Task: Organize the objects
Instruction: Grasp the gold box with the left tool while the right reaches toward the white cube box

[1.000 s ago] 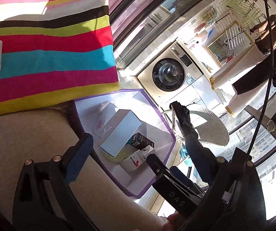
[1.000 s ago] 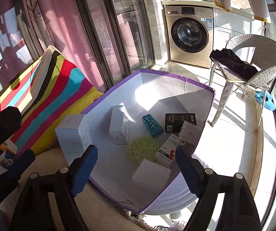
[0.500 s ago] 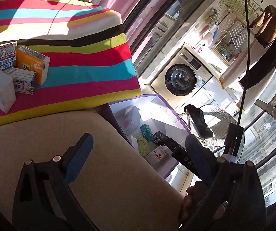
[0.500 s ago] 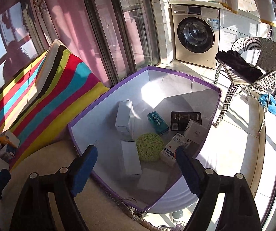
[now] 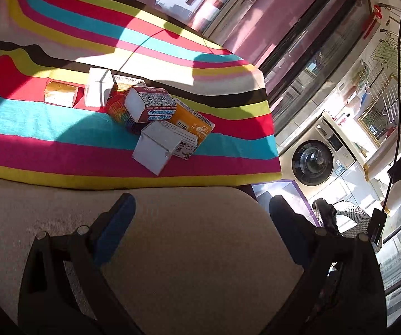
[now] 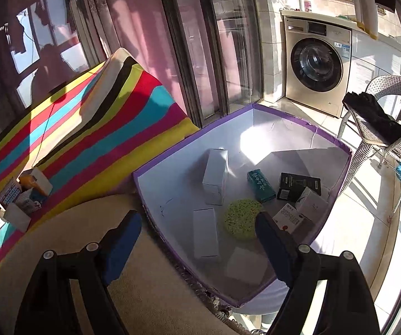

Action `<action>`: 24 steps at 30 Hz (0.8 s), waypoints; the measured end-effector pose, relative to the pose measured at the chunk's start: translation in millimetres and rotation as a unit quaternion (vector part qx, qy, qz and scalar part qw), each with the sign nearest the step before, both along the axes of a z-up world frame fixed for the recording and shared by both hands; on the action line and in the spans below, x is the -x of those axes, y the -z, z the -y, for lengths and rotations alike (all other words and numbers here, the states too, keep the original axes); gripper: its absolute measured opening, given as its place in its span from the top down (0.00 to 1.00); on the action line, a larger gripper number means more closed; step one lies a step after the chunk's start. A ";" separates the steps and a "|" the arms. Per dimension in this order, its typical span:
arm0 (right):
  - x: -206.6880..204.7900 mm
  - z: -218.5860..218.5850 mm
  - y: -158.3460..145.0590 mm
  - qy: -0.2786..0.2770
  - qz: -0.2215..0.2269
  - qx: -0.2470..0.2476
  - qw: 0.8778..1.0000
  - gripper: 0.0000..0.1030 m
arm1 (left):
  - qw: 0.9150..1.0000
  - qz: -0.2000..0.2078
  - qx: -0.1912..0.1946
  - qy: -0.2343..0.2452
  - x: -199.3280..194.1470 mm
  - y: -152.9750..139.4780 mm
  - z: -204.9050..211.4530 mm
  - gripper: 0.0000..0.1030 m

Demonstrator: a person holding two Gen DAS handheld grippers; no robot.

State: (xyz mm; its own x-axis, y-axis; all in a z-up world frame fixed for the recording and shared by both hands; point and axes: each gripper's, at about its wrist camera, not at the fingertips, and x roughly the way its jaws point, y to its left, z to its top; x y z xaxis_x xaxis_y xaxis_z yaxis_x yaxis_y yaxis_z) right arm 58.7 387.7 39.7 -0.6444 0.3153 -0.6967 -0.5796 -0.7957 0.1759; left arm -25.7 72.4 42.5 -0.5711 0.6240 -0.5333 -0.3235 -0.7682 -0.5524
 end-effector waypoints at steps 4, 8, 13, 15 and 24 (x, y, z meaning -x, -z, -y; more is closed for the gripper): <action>15.5 25.7 -6.2 -0.086 -0.016 0.011 0.996 0.18 | 1.000 0.002 -0.003 -0.022 7.8 1.5 18.8 0.08; 31.3 56.8 -11.5 -0.158 -0.019 0.007 0.987 0.18 | 0.999 0.001 0.000 -0.051 16.2 2.2 34.6 0.13; 54.3 98.9 -16.2 -0.247 -0.024 0.014 0.969 0.18 | 0.993 0.010 0.014 -0.113 31.4 6.8 62.5 0.16; 65.0 115.6 -17.8 -0.268 -0.020 -0.001 0.963 0.18 | 0.991 0.012 0.027 -0.128 41.9 8.0 67.9 0.17; 118.0 164.0 -19.0 -0.353 -0.006 0.000 0.936 0.18 | 0.981 0.028 0.096 -0.165 102.9 23.6 83.8 0.17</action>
